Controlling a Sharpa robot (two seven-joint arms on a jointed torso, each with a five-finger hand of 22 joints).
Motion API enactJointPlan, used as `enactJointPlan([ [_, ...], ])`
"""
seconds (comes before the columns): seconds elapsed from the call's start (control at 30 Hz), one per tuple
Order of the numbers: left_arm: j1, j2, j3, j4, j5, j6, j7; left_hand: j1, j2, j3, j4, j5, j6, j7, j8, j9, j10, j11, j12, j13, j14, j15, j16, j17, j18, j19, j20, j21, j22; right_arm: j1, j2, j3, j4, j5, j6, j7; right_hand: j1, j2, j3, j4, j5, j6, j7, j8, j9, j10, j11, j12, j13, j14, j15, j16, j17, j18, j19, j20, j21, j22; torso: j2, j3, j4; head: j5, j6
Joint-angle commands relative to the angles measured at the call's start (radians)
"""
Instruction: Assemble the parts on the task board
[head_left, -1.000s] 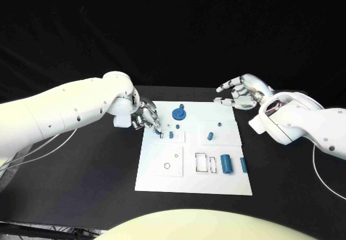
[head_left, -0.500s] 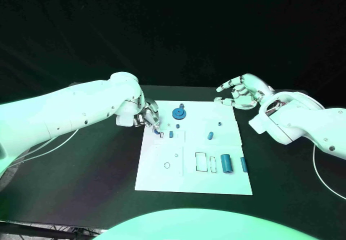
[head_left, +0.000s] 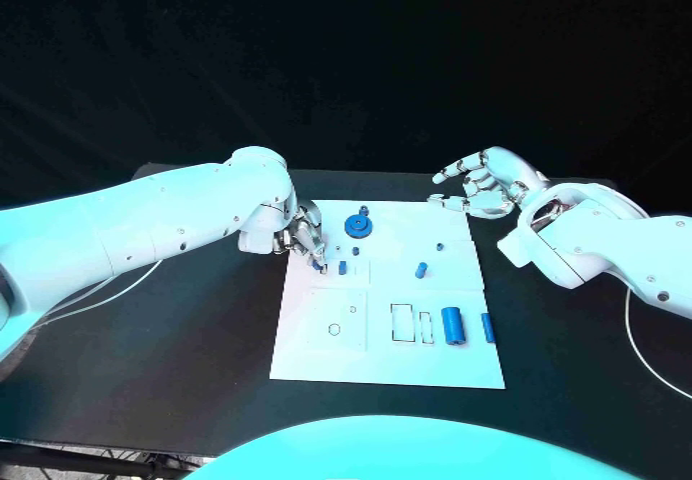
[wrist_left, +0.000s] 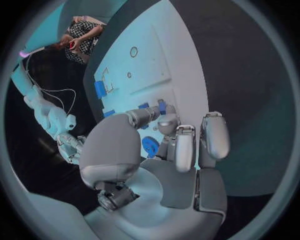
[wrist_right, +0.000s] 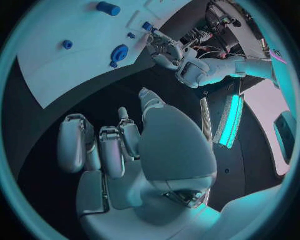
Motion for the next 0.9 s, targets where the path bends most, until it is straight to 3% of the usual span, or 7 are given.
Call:
enactJointPlan([
  [0.03,-0.001,0.003,-0.001,-0.002,-0.014,0.009,-0.003,0.007,0.0,0.114,-0.11,0.006,0.043,-0.035,0.004,0.027,0.007,0.001,0.003,-0.001,0.092,-0.007,0.007,0.226,-0.01,0.007,-0.002,0.006,0.002,-0.001,0.001,0.0,0.001,-0.011,0.007,0.013,0.006,-0.001,0.004,0.001,0.0,0.005,-0.004,0.004,-0.002,-0.003,-0.001,-0.001,0.053,0.08,-0.005,-0.006,0.17,0.018,-0.002,-0.007,-0.002,0.116,-0.001,0.0003,0.0005,0.0,-0.001],
  [0.53,-0.001,0.007,-0.003,-0.016,-0.015,0.041,-0.008,0.004,-0.008,0.122,-0.118,0.025,0.047,-0.037,0.003,0.034,0.009,-0.001,-0.001,-0.006,0.092,-0.009,0.007,0.227,-0.01,0.01,-0.004,0.008,0.004,-0.001,0.0,0.0,0.001,-0.011,0.006,0.014,0.004,-0.002,0.004,0.003,0.0,0.006,-0.004,0.004,-0.002,-0.003,-0.001,0.0,0.053,0.08,-0.006,-0.006,0.169,0.018,-0.001,-0.007,-0.001,0.116,0.0,0.0005,-0.0004,0.0,-0.003],
  [0.9,-0.002,0.01,-0.003,-0.018,-0.013,0.016,-0.007,0.003,-0.009,0.123,-0.118,0.026,0.048,-0.037,0.002,0.034,0.009,-0.001,-0.001,-0.005,0.092,-0.009,0.007,0.227,-0.011,0.01,-0.004,0.008,0.005,-0.002,0.0,0.0,0.002,-0.011,0.005,0.014,0.004,-0.002,0.004,0.003,0.0,0.006,-0.004,0.004,-0.002,-0.003,-0.001,0.0,0.053,0.08,-0.006,-0.006,0.169,0.018,-0.001,-0.007,-0.001,0.116,0.0,0.0002,0.0004,-0.001,-0.003],
])
